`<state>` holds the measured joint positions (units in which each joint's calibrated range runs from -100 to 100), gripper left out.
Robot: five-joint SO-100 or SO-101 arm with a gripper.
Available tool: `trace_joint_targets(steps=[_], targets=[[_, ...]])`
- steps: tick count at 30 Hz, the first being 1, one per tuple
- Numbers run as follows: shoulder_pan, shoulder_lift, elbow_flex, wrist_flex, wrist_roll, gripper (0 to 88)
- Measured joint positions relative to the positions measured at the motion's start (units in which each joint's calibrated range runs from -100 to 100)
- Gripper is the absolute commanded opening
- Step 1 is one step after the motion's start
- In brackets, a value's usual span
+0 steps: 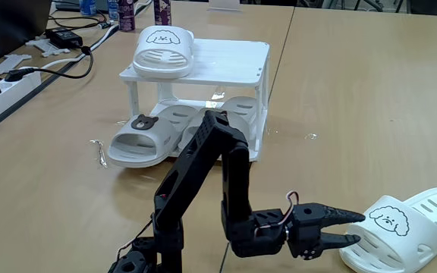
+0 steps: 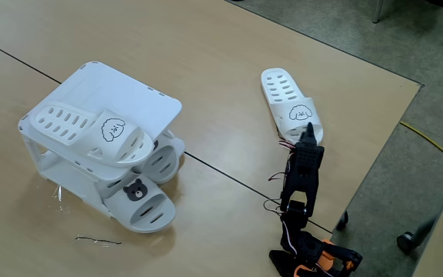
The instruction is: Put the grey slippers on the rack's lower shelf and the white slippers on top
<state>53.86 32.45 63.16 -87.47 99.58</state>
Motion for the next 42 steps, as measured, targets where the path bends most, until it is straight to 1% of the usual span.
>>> trace_joint_targets(steps=[3, 4, 14, 21, 29, 32, 36, 37, 38, 40, 41, 42], targets=[[-1.1, 1.5, -3.1, 1.3, 0.0, 26.6], [-1.0, 1.9, -4.0, 2.0, 0.0, 27.4], [-1.1, 5.2, -15.5, 7.8, 0.0, 27.8], [-1.1, 7.5, -29.7, 20.3, 0.0, 27.6], [-5.5, 13.1, -40.1, 20.7, 0.0, 27.2], [-5.9, 14.8, -43.2, 20.9, 0.0, 27.2], [-5.9, 18.1, -48.2, 24.2, 0.0, 27.0], [-5.9, 19.5, -50.9, 25.4, 0.0, 25.7], [-6.0, 20.3, -52.9, 26.3, 0.0, 20.9], [-6.3, 21.8, -57.2, 28.8, 0.0, 5.7], [-6.6, 22.0, -58.8, 30.1, 0.0, 0.0], [-7.0, 22.1, -59.7, 31.4, 0.0, 1.6]])
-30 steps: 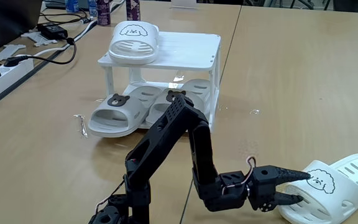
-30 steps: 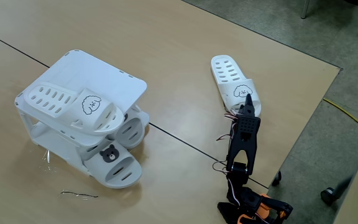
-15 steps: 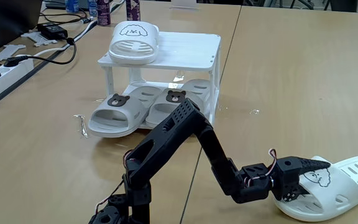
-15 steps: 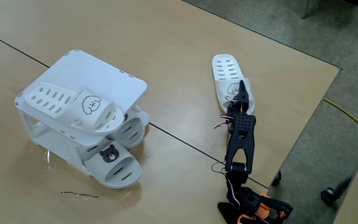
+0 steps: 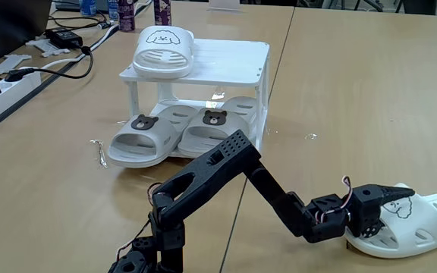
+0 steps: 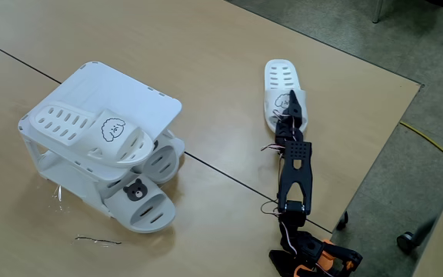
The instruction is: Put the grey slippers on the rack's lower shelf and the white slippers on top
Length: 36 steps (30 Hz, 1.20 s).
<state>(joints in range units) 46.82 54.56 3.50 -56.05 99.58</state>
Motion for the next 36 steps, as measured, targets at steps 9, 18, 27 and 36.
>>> trace_joint_targets(steps=[9, 18, 27, 36], targets=[[-3.0, -2.8, -1.5, 6.6, 0.0, 0.6], [-1.3, -27.7, -1.4, 30.6, 0.0, 0.6], [-1.8, -50.6, -1.4, 56.5, 0.0, 0.6], [-8.6, -63.1, -1.3, 63.3, 0.0, 0.6]])
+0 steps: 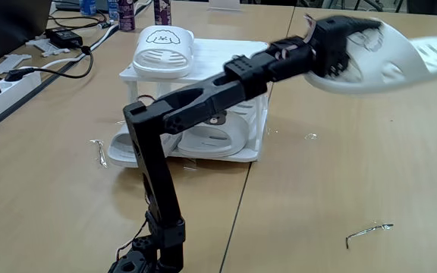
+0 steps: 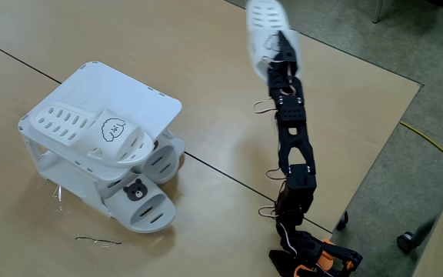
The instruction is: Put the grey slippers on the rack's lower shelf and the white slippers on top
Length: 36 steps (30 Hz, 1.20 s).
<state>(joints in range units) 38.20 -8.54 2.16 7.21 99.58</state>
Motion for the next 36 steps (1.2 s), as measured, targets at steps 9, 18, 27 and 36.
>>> trace_joint_targets(steps=[9, 18, 27, 36], targets=[[-17.8, -0.1, 0.0, 0.0, 0.0, 0.6], [-32.8, -0.1, 0.0, 0.0, 0.0, 0.6], [-40.3, 6.7, -5.3, 0.1, 0.0, 0.6], [-40.1, 24.2, -22.6, 0.1, 0.0, 0.6]])
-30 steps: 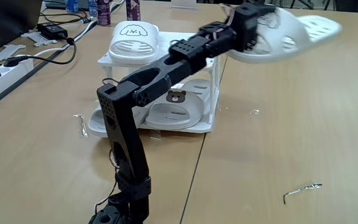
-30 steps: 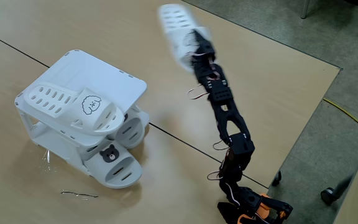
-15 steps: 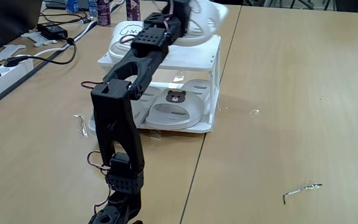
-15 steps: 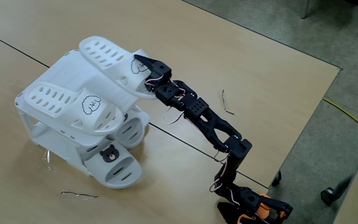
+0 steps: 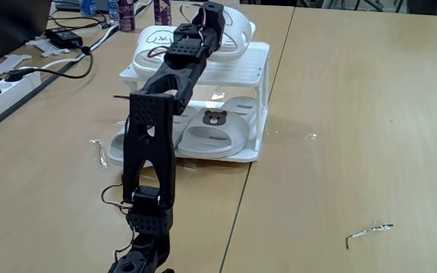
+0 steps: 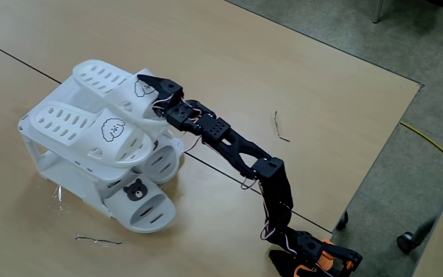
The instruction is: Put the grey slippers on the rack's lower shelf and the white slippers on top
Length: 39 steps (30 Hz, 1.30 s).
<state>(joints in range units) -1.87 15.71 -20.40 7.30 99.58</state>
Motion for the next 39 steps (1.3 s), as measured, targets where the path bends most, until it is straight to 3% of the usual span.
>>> trace_joint_targets(steps=[14, 18, 21, 28, 39], targets=[[0.4, 10.6, -6.6, -0.4, 0.0, 1.9], [0.4, 10.6, -6.6, -0.7, 0.0, 22.1], [0.1, 10.7, -6.6, -0.2, 0.0, 28.1], [0.0, 8.2, -3.2, -0.2, 0.0, 29.0], [0.0, -12.0, 19.9, -0.2, 0.0, 28.6]])
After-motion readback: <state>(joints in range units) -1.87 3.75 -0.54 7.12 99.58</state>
